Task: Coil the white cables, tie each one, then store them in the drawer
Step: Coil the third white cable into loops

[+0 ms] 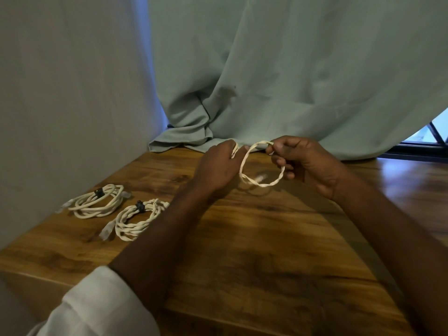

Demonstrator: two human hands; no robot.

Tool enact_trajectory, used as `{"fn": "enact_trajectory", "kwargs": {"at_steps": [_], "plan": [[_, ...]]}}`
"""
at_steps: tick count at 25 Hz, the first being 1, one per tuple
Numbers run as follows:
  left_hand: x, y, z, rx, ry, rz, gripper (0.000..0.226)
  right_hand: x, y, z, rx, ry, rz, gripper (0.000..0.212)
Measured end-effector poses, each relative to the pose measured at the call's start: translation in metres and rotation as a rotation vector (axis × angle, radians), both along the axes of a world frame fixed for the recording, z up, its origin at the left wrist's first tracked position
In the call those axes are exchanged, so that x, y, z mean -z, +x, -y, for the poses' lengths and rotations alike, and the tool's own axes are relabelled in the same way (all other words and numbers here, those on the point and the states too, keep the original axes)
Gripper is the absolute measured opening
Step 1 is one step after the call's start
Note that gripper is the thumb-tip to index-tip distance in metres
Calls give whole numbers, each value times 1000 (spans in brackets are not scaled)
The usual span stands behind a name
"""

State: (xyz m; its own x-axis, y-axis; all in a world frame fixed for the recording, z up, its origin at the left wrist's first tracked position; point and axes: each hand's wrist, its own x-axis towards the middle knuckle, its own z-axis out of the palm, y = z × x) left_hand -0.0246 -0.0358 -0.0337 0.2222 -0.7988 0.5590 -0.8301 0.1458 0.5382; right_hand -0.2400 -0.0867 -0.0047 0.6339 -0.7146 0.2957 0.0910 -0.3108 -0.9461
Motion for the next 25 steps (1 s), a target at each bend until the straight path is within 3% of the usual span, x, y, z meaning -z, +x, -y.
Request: {"fn": "enact_trajectory", "kwargs": {"at_steps": [4, 6, 9, 11, 14, 17, 20, 22, 23, 25], "plan": [[-8, -12, -11, 199, 110, -177, 60, 2, 3, 9, 330, -24, 188, 22], [-11, -20, -20, 337, 220, -236, 67, 3, 4, 11, 365, 108, 277, 21], [-13, -25, -28, 466, 356, -320, 76, -2, 3, 14, 254, 457, 505, 23], [-11, -23, -27, 574, 385, -359, 68, -6, -1, 16, 181, 660, 653, 22], [-9, -21, -22, 669, 400, -366, 36, -6, -4, 18, 155, 794, 746, 12], [-11, -24, -22, 716, 345, -486, 40, -2, -3, 21, 259, 825, 678, 10], [-17, -23, -22, 856, 320, -687, 37, 3, -2, 21, 479, 550, 264, 19], [-18, -20, -18, 939, 343, -834, 35, 11, 1, 20, 715, 51, -184, 30], [-17, -17, -16, 957, 354, -877, 36, 14, 4, 17, 792, -222, -300, 31], [-15, -14, -13, 965, 376, -891, 38, 13, 9, 8, 765, -578, -202, 32]]}}
